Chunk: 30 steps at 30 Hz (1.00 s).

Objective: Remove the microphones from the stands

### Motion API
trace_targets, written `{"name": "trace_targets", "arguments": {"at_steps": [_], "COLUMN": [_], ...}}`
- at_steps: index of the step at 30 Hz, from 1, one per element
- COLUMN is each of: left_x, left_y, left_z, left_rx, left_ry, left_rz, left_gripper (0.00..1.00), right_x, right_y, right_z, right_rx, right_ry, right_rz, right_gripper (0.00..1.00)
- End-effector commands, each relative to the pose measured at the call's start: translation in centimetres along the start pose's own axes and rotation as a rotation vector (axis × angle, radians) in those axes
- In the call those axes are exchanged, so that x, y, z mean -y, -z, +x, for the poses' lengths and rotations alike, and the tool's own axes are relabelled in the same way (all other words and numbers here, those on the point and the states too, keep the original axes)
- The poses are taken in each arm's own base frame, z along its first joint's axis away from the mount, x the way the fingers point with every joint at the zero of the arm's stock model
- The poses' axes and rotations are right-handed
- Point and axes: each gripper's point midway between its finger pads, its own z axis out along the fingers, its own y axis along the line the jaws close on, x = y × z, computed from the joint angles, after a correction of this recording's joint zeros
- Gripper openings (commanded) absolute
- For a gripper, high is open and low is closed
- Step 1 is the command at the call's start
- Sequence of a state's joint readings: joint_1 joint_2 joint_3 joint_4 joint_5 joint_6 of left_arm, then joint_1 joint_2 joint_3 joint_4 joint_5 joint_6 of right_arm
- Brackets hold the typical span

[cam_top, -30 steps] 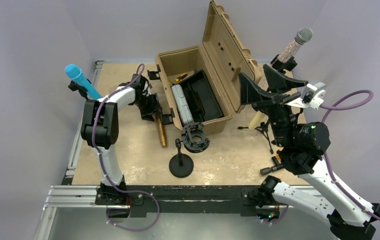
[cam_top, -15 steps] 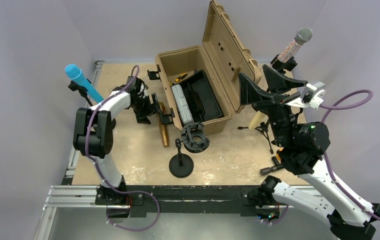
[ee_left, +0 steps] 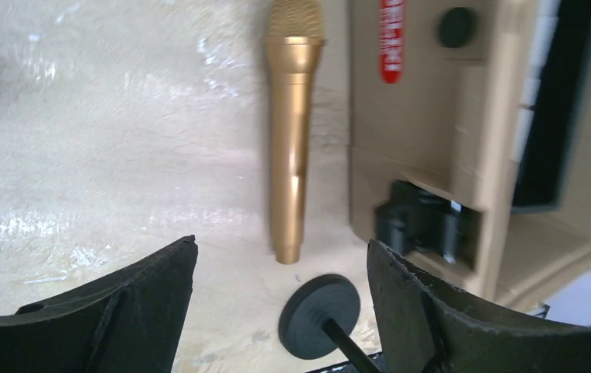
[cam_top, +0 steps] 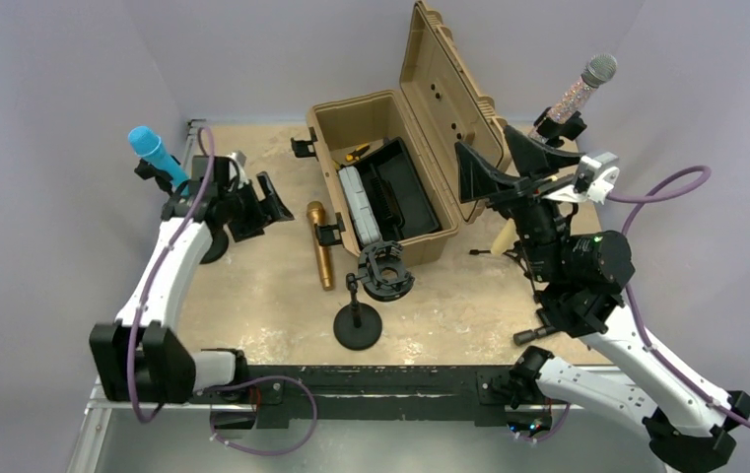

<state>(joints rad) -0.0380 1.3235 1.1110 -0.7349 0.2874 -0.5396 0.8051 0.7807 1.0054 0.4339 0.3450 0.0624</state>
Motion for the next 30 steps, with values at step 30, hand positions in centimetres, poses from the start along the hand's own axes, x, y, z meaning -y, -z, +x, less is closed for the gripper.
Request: {"name": "trace_targets", "arguments": {"at_steps": [30], "left_x": [16.4], "left_y": [14.2], "left_z": [15.1], "left_rx": [-0.231], "left_ry": [-0.569], "left_rz": [1.021], "left_gripper": [0.63], "right_x": [-1.5], "right_y": [-1.5], "right_z": [1.0], "right_rx": [-0.003], "right_ry": [-0.030], "right_rz": [-0.047], "right_gripper": [0.93]}}
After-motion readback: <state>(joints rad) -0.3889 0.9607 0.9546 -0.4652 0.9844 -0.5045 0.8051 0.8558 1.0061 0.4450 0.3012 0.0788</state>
